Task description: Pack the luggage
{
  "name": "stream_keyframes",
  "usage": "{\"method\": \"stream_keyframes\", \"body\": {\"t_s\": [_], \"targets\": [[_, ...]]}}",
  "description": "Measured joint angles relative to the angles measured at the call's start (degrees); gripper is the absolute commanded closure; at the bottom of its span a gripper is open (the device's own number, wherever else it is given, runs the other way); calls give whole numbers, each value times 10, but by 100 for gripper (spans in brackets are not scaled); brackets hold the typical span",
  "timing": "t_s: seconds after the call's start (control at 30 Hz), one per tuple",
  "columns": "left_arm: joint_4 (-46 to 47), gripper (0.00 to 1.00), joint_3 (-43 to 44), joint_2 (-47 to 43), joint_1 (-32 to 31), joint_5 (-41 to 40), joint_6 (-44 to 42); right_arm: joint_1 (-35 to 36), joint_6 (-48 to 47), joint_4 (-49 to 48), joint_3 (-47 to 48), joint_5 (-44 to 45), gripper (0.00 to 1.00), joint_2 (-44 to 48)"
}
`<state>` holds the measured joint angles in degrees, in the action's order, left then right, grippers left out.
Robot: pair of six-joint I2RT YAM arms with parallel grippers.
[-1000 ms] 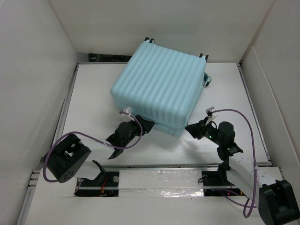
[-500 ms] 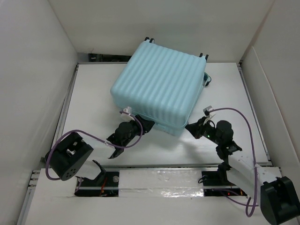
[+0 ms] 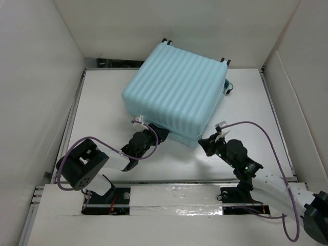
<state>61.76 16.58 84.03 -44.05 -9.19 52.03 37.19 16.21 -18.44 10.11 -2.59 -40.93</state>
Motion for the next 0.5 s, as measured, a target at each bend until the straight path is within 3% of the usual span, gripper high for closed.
{"method": "stream_keyframes", "body": {"t_s": [0.17, 0.27, 0.5], "targets": [[26, 66, 8, 25, -8, -19, 6, 125, 40, 58, 14, 82, 100, 28], [33, 67, 18, 40, -10, -22, 9, 160, 62, 74, 26, 125, 100, 18], [40, 68, 34, 59, -21, -41, 11, 224, 81, 57, 88, 198, 100, -110]]}}
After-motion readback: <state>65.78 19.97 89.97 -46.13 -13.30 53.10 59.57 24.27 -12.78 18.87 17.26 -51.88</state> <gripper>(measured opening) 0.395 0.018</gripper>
